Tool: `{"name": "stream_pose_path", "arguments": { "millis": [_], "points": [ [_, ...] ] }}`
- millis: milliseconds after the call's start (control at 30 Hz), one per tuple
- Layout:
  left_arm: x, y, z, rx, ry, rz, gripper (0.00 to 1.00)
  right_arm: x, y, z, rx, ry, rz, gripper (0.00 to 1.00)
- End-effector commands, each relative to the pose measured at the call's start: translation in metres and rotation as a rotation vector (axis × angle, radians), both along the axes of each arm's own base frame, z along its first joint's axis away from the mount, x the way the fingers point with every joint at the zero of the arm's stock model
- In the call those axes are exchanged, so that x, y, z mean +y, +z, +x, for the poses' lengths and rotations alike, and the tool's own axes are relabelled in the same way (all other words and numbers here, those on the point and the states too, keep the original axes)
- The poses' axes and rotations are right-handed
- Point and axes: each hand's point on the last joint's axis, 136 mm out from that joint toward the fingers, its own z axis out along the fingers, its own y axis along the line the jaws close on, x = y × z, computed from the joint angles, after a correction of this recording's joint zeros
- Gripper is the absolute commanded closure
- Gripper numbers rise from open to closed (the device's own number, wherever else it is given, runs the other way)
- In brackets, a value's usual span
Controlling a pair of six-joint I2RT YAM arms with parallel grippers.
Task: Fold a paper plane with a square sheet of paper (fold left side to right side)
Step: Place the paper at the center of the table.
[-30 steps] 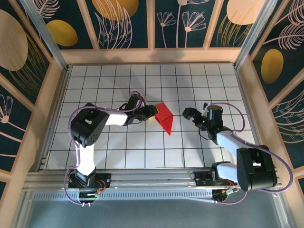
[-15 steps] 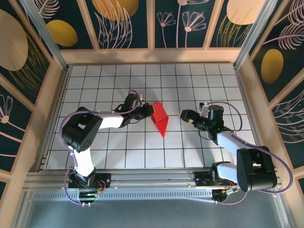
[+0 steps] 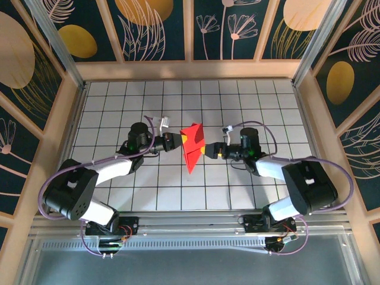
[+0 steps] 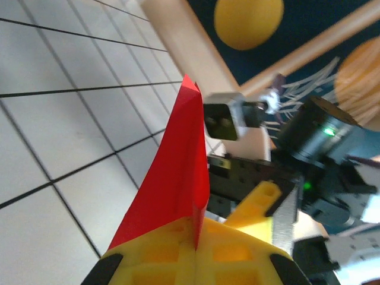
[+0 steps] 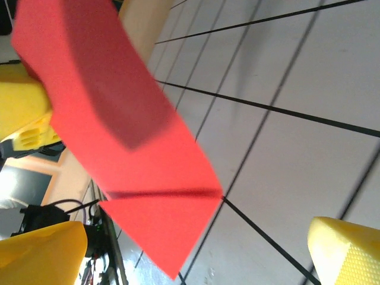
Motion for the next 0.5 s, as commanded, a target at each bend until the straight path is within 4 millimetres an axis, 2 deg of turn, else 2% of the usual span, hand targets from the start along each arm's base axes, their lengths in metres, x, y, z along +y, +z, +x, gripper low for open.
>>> {"name": "stream_pose_path", "arguments": {
  "millis": [0, 100, 233, 467],
  "points": [
    [-0.004, 0.015, -0.016, -0.086, -0.102, -0.028, 1.0, 0.022, 0.03, 0.002, -0.128, 0.093, 0.076, 0.07],
    [0.0, -0.001, -0.008, -0.048, -0.049, 0.027, 1.0, 0.03, 0.034, 0.0, -0.125, 0.125, 0.096, 0.15],
    [0.006, -0.023, 0.004, -0.001, 0.026, 0.097, 1.0, 0.03, 0.036, 0.001, -0.122, 0.125, 0.071, 0.26],
    [0.008, -0.041, 0.01, 0.043, 0.054, 0.143, 1.0, 0.03, 0.037, 0.008, -0.111, 0.115, 0.003, 0.43]
  ]
}}
